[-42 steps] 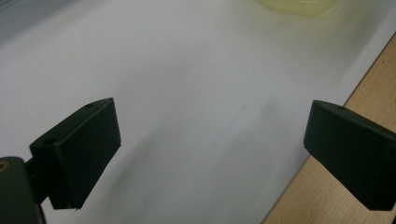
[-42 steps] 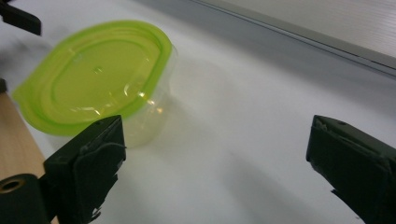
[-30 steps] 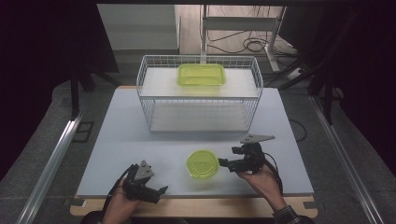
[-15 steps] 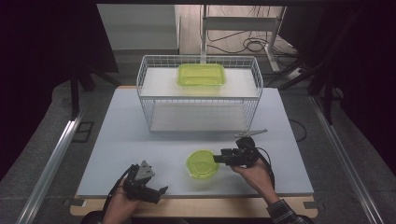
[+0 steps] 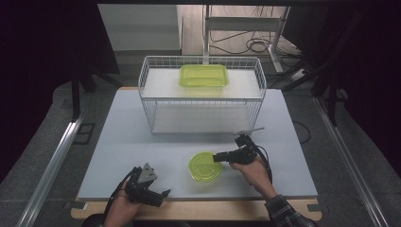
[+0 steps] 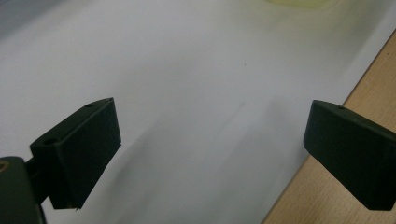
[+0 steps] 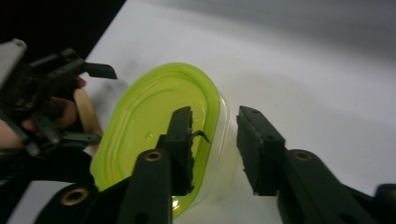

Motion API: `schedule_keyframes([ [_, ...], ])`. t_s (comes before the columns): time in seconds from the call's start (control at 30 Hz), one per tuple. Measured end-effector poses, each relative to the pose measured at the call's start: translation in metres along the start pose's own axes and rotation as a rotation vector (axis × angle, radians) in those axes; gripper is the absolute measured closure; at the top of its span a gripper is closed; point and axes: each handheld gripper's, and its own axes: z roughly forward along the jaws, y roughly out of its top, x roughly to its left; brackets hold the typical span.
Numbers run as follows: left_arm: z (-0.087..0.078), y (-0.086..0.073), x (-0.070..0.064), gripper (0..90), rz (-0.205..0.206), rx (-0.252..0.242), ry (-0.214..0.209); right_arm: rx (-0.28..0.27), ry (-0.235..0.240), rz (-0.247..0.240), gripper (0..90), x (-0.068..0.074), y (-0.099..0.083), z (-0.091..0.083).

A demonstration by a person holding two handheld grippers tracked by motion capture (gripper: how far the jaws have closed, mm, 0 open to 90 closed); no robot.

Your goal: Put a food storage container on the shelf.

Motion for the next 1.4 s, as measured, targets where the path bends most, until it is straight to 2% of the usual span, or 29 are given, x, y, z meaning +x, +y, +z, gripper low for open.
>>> schedule_keyframes([
  [0.17, 0.000, 0.000, 0.000, 3.6, 0.003, 0.001, 0.001, 0.019, 0.059, 0.062, 79.3, -0.006, 0.001, 0.001],
  [0.4, -0.001, 0.000, 0.000, 3.6, 0.004, -0.001, 0.003, 0.023, 0.105, 0.093, 81.0, -0.004, 0.002, -0.001],
  [0.5, -0.001, 0.000, 0.000, 3.6, 0.002, -0.003, 0.005, 0.010, 0.086, 0.084, 81.1, -0.002, 0.003, -0.004],
  [0.73, -0.002, 0.000, 0.001, 3.6, -0.005, -0.011, 0.008, -0.042, 0.115, 0.106, 81.1, -0.002, 0.007, -0.017],
  [1.03, -0.004, 0.000, 0.003, 3.5, -0.030, -0.023, -0.005, -0.104, 0.108, 0.103, 81.0, 0.005, 0.017, -0.033],
  [1.4, -0.002, 0.001, 0.003, 3.8, -0.040, -0.007, -0.014, -0.159, 0.105, 0.104, 81.1, 0.013, 0.033, -0.053],
])
